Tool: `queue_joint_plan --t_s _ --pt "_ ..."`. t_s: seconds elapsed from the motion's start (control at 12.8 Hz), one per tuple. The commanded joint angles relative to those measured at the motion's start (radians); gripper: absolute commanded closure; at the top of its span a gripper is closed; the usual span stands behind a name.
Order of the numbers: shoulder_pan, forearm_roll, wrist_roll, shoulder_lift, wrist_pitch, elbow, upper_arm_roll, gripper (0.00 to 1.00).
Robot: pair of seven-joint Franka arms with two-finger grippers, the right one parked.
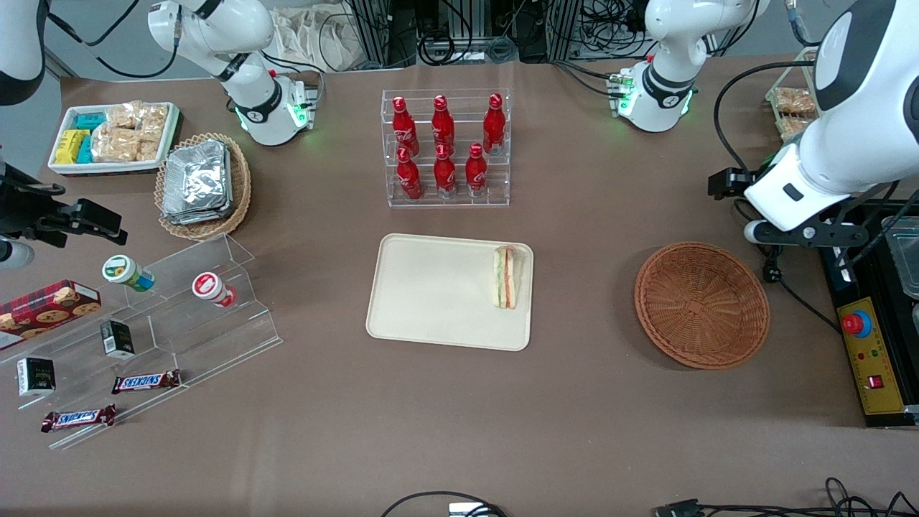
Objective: Place sandwich from basket to tray
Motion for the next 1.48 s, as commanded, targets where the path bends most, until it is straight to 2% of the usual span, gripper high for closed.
queue_joint_plan --t_s 0.0,0.08,0.23,0.39,0.62,0.86,1.09,1.4 --pt "0.009 -0.014 0.022 -0.052 0.013 -0.044 0.004 0.00" --pt "-0.018 -0.014 0.022 -0.057 0.010 -0.046 0.043 0.00" --pt "-0.156 -0.015 0.023 -0.069 0.013 -0.057 0.199 0.00" --pt "-0.194 -0.021 0.029 -0.078 0.013 -0.060 0.242 0.00" --pt "-0.299 -0.047 0.054 -0.133 0.090 -0.138 0.382 0.00" --pt "-0.296 -0.064 0.057 -0.227 0.211 -0.277 0.391 0.00" --pt "-0.247 -0.113 0.062 -0.204 0.228 -0.246 0.365 0.00" --pt "-0.247 -0.115 0.117 -0.196 0.268 -0.233 0.362 0.00"
